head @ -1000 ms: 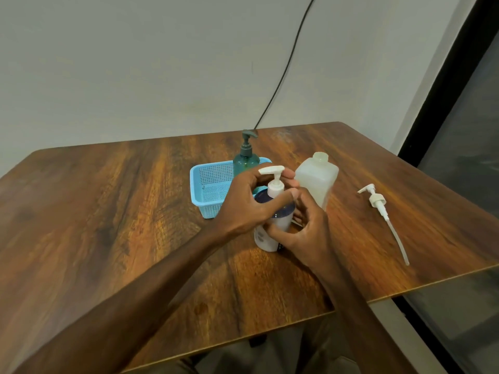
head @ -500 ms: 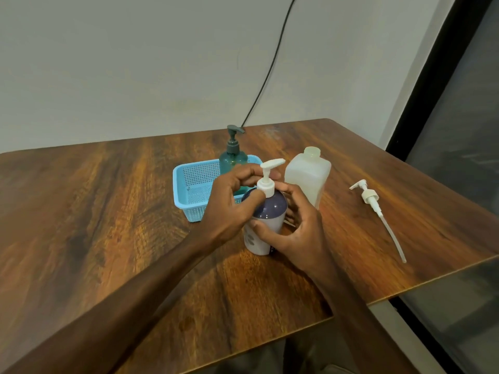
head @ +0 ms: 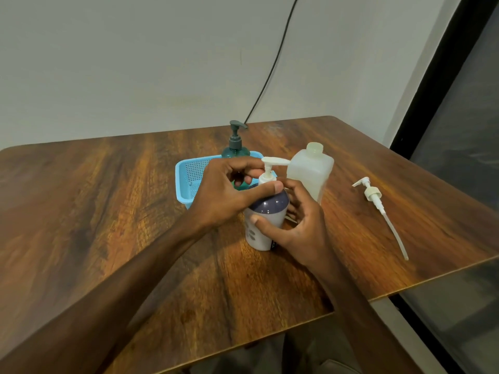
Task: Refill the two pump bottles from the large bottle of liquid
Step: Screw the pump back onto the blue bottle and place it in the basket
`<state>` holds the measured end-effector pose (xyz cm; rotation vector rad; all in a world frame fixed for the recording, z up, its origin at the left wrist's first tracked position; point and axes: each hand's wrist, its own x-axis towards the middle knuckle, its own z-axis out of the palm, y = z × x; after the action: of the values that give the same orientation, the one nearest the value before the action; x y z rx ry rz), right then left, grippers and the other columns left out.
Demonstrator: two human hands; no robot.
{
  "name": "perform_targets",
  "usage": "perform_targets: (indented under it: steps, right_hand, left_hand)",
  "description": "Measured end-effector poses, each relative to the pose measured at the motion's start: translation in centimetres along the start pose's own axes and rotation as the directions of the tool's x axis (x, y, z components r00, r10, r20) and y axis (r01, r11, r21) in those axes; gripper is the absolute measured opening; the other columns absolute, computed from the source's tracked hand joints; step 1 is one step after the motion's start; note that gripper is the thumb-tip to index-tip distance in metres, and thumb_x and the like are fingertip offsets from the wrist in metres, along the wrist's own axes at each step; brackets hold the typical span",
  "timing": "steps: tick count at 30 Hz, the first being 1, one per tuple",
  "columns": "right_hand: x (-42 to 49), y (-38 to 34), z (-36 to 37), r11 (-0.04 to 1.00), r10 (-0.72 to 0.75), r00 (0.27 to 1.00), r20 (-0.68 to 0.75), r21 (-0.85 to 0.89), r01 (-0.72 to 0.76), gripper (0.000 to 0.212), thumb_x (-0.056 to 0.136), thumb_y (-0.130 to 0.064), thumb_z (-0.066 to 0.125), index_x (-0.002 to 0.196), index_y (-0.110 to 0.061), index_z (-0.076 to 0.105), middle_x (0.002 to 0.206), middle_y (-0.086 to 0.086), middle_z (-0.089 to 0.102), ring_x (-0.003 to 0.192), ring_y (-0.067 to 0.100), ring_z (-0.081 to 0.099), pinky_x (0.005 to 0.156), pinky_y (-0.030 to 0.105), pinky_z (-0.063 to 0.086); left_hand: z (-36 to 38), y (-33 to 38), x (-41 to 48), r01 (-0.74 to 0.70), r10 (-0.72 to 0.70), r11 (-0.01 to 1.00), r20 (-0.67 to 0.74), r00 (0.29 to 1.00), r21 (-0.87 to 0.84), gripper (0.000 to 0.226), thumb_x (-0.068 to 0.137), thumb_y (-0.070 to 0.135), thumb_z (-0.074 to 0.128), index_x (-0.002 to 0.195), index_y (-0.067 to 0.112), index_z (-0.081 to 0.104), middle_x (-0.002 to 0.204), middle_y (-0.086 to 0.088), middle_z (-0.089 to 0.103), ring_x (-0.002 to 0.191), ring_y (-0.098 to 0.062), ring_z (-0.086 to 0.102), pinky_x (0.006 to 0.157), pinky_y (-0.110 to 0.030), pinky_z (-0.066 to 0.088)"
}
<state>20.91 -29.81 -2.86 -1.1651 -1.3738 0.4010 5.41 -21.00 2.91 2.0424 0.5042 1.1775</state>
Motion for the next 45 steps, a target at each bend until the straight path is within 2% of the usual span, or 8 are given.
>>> perform_targets:
  steps: [9, 12, 17, 23, 26, 33, 37, 45]
  right_hand:
    - [-0.1, 0.1, -0.1, 1.000, -0.006, 1.000, -0.003, 0.028, 0.006, 0.069, 0.073, -0.041, 0.087, 0.132, -0.028, 0.052, 0.128, -0.013, 0.061, 0.120, 0.009, 0.061, 0.087, 0.018, 0.056]
    - [0.0, 0.1, -0.2, 0.999, -0.007, 1.000, 0.005, 0.052, 0.006, 0.069, 0.073, -0.040, 0.088, 0.131, -0.028, 0.053, 0.128, -0.012, 0.063, 0.119, 0.010, 0.062, 0.086, 0.020, 0.057]
    - [0.1, -0.1, -0.2, 0.998, 0.021, 1.000, 0.016, 0.065, -0.022, 0.070, 0.071, -0.042, 0.088, 0.130, -0.034, 0.053, 0.125, -0.016, 0.064, 0.116, 0.005, 0.063, 0.084, 0.015, 0.055]
    - [-0.1, -0.1, -0.1, 0.993, 0.068, 0.997, 0.042, 0.096, -0.072, 0.071, 0.072, -0.041, 0.088, 0.133, -0.040, 0.051, 0.128, -0.022, 0.062, 0.116, 0.002, 0.063, 0.082, 0.013, 0.055]
    - [-0.2, -0.1, -0.1, 0.990, 0.081, 0.996, 0.049, 0.111, -0.086, 0.070, 0.074, -0.040, 0.087, 0.133, -0.042, 0.051, 0.131, -0.019, 0.061, 0.118, 0.006, 0.063, 0.087, 0.022, 0.058]
    - [-1.2, 0.1, -0.4, 0.989, 0.136, 0.989, 0.064, 0.048, -0.139, 0.072, 0.073, -0.052, 0.081, 0.135, -0.053, 0.044, 0.132, -0.036, 0.054, 0.122, -0.009, 0.054, 0.087, 0.007, 0.049]
    - [-2.1, 0.3, -0.6, 0.980, 0.201, 0.976, 0.081, -0.004, -0.201, 0.066, 0.069, -0.055, 0.083, 0.126, -0.058, 0.048, 0.123, -0.041, 0.057, 0.115, -0.014, 0.056, 0.080, 0.002, 0.048]
    - [-0.7, -0.7, 0.1, 0.962, 0.224, 0.964, 0.143, 0.123, -0.242, 0.070, 0.064, -0.045, 0.092, 0.122, -0.059, 0.055, 0.128, -0.023, 0.064, 0.117, -0.001, 0.063, 0.090, 0.024, 0.056]
  left_hand:
    - [-1.1, 0.7, 0.3, -0.007, -0.002, 0.959, 0.029, 1.000, 0.282, 0.026, 0.073, 0.062, 0.079, 0.093, 0.050, 0.066, 0.093, 0.031, 0.070, 0.094, 0.015, 0.065, 0.073, -0.006, 0.048]
    - [-1.2, 1.0, 0.4, 0.009, -0.034, 0.961, 0.085, 0.996, 0.276, 0.031, 0.082, 0.050, 0.083, 0.107, 0.032, 0.081, 0.105, 0.014, 0.080, 0.089, 0.006, 0.069, 0.068, -0.009, 0.046]
    - [-2.1, 1.5, 1.7, -0.038, -0.040, 0.956, 0.255, 0.966, 0.291, 0.023, 0.091, 0.037, 0.082, 0.103, 0.017, 0.084, 0.089, 0.009, 0.078, 0.071, -0.011, 0.061, 0.066, -0.025, 0.043]
    - [-2.8, 1.1, 2.5, -0.074, -0.029, 0.960, 0.356, 0.934, 0.272, 0.029, 0.094, 0.035, 0.075, 0.103, 0.008, 0.082, 0.096, -0.007, 0.080, 0.087, -0.032, 0.070, 0.081, -0.059, 0.054]
    - [-2.6, 0.5, 1.8, -0.008, -0.073, 0.964, 0.291, 0.954, 0.267, 0.033, 0.094, 0.038, 0.077, 0.114, 0.012, 0.080, 0.108, -0.002, 0.079, 0.096, -0.027, 0.072, 0.085, -0.055, 0.057]
    - [-0.9, -0.8, -3.0, 0.144, -0.202, 0.942, 0.170, 0.964, 0.303, 0.075, 0.076, 0.059, 0.086, 0.140, 0.037, 0.053, 0.126, 0.027, 0.061, 0.111, 0.012, 0.061, 0.087, -0.005, 0.050]
    - [0.1, -1.0, -3.6, 0.196, -0.240, 0.933, 0.116, 0.964, 0.301, 0.086, 0.067, 0.065, 0.087, 0.141, 0.036, 0.054, 0.129, 0.020, 0.065, 0.112, 0.006, 0.063, 0.090, -0.012, 0.053]
    - [-1.6, 0.6, -3.3, 0.250, -0.243, 0.931, -0.058, 0.968, 0.265, 0.074, 0.066, 0.042, 0.100, 0.130, 0.024, 0.067, 0.121, 0.011, 0.072, 0.109, -0.004, 0.067, 0.097, -0.027, 0.057]
